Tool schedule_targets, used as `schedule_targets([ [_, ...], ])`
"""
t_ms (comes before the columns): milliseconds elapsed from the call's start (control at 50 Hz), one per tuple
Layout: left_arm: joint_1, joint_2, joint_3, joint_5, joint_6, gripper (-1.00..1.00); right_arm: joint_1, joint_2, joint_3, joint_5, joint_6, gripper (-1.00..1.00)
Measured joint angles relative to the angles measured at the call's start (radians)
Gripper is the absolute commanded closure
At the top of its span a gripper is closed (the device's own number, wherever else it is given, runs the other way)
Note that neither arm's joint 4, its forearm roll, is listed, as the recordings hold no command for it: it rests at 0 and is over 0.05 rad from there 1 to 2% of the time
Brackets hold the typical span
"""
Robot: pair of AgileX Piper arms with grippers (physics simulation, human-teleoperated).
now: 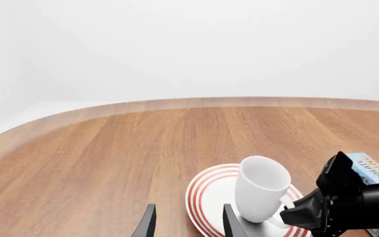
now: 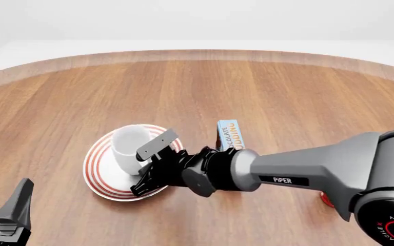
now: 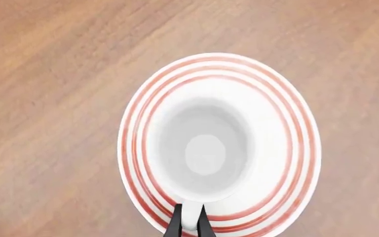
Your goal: Pick up the white mug and put it on the plate, and put the chocolate pudding to the right of the plate.
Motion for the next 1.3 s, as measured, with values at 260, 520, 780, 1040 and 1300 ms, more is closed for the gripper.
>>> schedule_targets([
  [260, 0.0, 0.0, 0.0, 0.0, 0.0, -1.0, 0.004, 0.008, -0.009, 0.01, 0.002, -1.0],
  [520, 0.0, 0.0, 0.0, 0.0, 0.0, -1.0, 0.009, 0.009, -0.014, 0.014, 0.015, -1.0],
  [780, 0.0, 0.0, 0.0, 0.0, 0.0, -1.0, 0.012, 0.003, -0.017, 0.015, 0.017, -1.0],
  [1040, 0.0, 0.0, 0.0, 0.0, 0.0, -1.0, 0.004, -0.033, -0.001, 0.013, 0.002, -1.0],
  [1300, 0.0, 0.0, 0.0, 0.0, 0.0, -1.0, -0.004, -0.086, 0.031, 0.008, -0.009, -1.0],
])
